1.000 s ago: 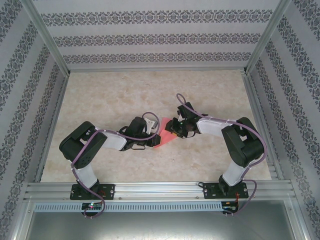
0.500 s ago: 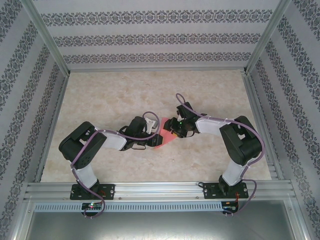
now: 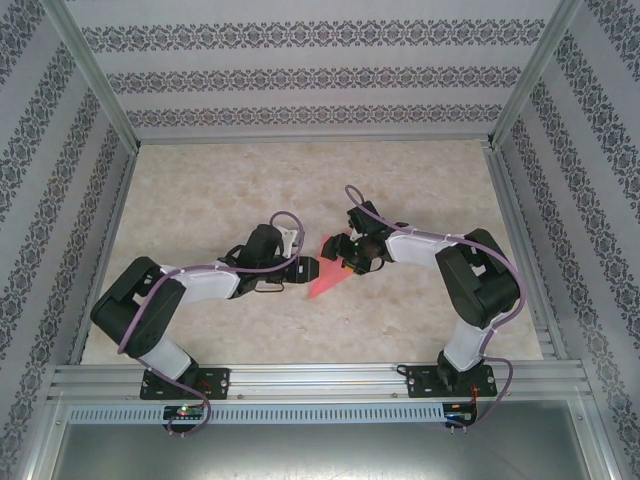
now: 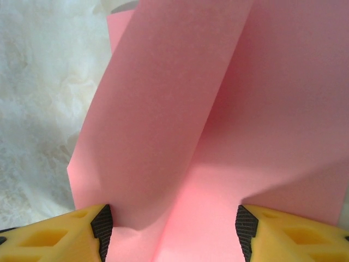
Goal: Fold a paper plane with a square sheet of paper (pick it up from the middle)
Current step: Fourth fold the wing at the center of the table.
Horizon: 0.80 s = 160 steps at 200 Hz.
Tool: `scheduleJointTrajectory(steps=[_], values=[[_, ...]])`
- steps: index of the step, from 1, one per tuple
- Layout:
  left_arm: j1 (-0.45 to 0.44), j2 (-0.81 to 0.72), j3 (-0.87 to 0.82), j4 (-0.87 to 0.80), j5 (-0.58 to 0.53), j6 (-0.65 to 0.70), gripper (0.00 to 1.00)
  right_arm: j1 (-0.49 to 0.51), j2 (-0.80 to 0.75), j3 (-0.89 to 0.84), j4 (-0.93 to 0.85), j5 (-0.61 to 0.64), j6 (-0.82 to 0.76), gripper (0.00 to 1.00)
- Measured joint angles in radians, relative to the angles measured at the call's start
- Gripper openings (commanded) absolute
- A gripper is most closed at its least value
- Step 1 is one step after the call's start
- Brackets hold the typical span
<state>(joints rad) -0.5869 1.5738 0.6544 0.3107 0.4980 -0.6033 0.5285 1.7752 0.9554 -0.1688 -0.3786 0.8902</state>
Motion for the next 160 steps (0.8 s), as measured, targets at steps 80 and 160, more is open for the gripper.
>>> scheduleJointTrajectory(steps=[80, 160], values=[[0.000, 0.102, 0.044, -0.010, 0.087, -0.111, 0.22, 0.006, 0.021, 0.040, -0.059, 0.015, -0.031, 0.66], [0.000, 0.151, 0.072, -0.016, 0.118, -0.124, 0.21, 0.006, 0.035, 0.061, -0.087, 0.016, -0.044, 0.65]])
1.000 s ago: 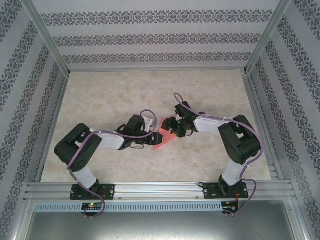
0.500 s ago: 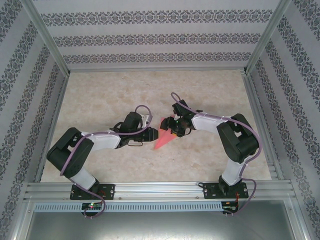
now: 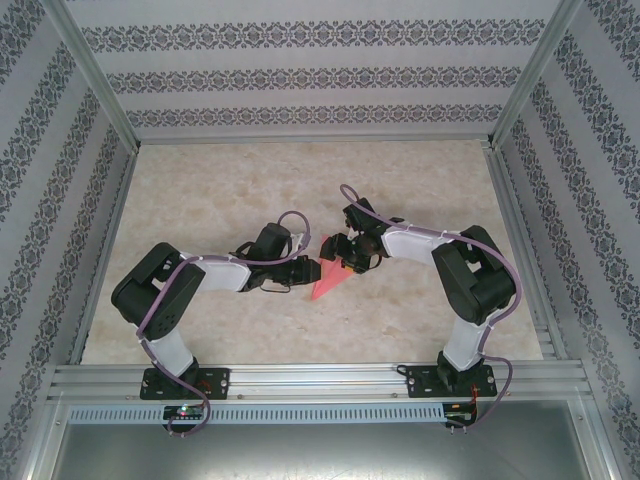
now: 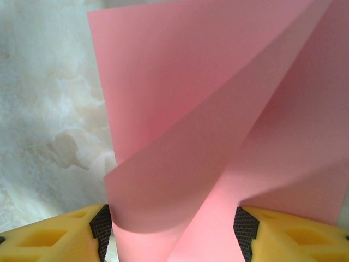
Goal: Fold a paper plane with a square sheet of paper (pick it up from the middle)
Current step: Fourth fold the wing at the center of the table.
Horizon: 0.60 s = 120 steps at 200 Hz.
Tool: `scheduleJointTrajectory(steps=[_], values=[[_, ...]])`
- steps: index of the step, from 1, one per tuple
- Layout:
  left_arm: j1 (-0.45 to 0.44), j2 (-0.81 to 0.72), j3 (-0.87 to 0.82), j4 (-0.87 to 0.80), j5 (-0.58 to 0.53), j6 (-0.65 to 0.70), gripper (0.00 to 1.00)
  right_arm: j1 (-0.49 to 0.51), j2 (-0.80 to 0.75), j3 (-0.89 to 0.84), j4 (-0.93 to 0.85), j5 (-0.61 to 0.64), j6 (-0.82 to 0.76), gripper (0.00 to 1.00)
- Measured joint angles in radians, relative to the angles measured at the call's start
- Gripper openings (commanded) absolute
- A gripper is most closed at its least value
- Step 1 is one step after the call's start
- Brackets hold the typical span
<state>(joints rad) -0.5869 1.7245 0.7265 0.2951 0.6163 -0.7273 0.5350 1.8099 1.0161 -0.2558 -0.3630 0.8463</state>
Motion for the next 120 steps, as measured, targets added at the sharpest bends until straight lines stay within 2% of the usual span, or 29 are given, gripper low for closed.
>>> scheduleJointTrajectory(steps=[83, 120], values=[[0.000, 0.000, 0.011, -0.053, -0.033, 0.001, 0.20, 0.000, -0.008, -0.012, 0.018, -0.020, -0.042, 0.65], [0.000, 0.000, 0.011, -0.064, -0.042, 0.001, 0.21, -0.001, -0.011, -0.022, 0.025, -0.019, -0.064, 0.56]])
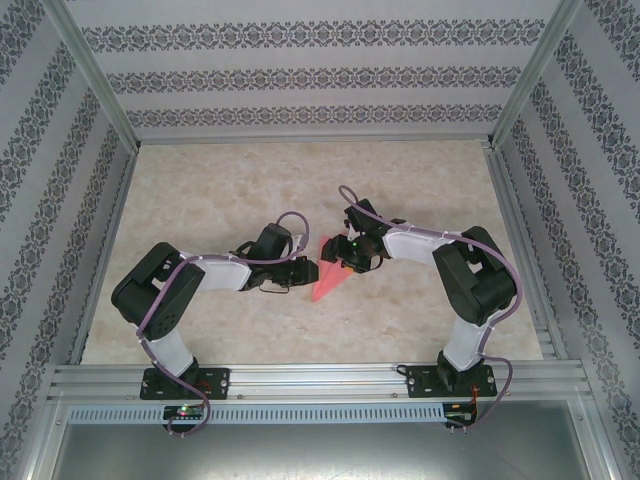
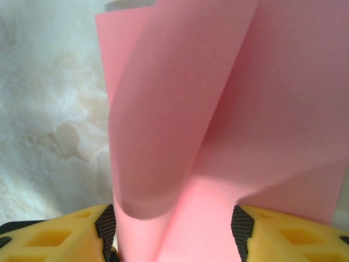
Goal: Fold a paper plane with a square sheet of paper (pick it up from the middle)
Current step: Fourth fold the wing at the center of the table.
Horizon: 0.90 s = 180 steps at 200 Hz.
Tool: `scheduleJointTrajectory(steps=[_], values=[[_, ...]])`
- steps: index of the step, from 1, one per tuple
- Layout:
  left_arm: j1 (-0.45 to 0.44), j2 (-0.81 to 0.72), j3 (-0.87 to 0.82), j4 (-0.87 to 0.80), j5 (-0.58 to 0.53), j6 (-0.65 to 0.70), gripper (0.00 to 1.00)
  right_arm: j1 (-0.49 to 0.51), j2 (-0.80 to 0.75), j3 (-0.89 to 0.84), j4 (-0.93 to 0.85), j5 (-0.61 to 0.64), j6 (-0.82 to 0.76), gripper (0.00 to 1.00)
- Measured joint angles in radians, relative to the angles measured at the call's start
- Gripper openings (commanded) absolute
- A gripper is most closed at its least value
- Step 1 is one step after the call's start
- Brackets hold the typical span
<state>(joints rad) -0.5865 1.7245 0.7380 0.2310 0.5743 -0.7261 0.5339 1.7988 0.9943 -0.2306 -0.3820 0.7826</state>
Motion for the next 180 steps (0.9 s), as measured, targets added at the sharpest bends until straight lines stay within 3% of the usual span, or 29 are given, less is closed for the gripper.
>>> scheduleJointTrajectory(steps=[59, 180], values=[[0.000, 0.000, 0.002, 0.000, 0.010, 0.000, 0.24, -0.001, 0.021, 0.026, -0.051, 0.028, -0.011, 0.45], [0.001, -0.031, 0.023, 0.026, 0.063, -0.017, 0.26, 0.006, 0.037, 0.056, -0.091, 0.044, -0.020, 0.47]])
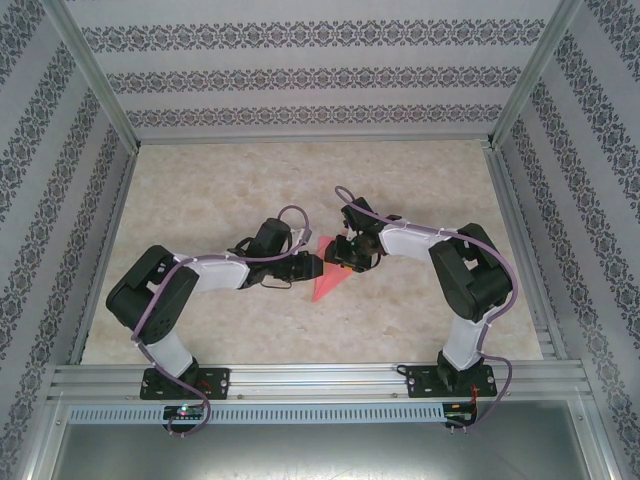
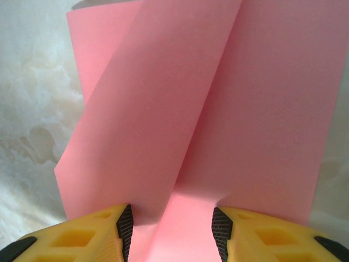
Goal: Fold a paper plane with a square sheet of paper (pick it up from the middle)
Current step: Fourth fold the wing at the center of the table.
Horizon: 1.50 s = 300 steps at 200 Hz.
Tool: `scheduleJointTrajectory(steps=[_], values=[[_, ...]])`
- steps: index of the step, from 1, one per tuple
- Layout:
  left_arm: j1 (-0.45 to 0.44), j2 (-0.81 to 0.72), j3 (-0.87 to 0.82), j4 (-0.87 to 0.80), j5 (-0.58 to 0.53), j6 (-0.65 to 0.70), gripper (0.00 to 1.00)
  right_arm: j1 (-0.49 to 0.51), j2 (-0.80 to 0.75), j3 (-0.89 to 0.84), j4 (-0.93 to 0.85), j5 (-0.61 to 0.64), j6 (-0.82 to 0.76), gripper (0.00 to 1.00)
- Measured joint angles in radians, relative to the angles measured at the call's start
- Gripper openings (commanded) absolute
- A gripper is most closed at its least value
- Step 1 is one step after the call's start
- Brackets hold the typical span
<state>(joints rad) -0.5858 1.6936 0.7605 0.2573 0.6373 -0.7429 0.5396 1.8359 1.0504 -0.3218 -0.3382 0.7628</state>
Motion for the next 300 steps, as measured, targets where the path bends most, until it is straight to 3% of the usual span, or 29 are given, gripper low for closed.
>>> scheduleJointTrajectory(steps=[195, 300], values=[[0.005, 0.096, 0.034, -0.035, 0.006, 0.002, 0.23, 0.023, 0.047, 0.082, -0.107, 0.055, -0.001, 0.46], [0.005, 0.109, 0.039, -0.036, 0.010, 0.002, 0.26, 0.035, 0.068, 0.110, -0.143, 0.084, -0.004, 0.46]])
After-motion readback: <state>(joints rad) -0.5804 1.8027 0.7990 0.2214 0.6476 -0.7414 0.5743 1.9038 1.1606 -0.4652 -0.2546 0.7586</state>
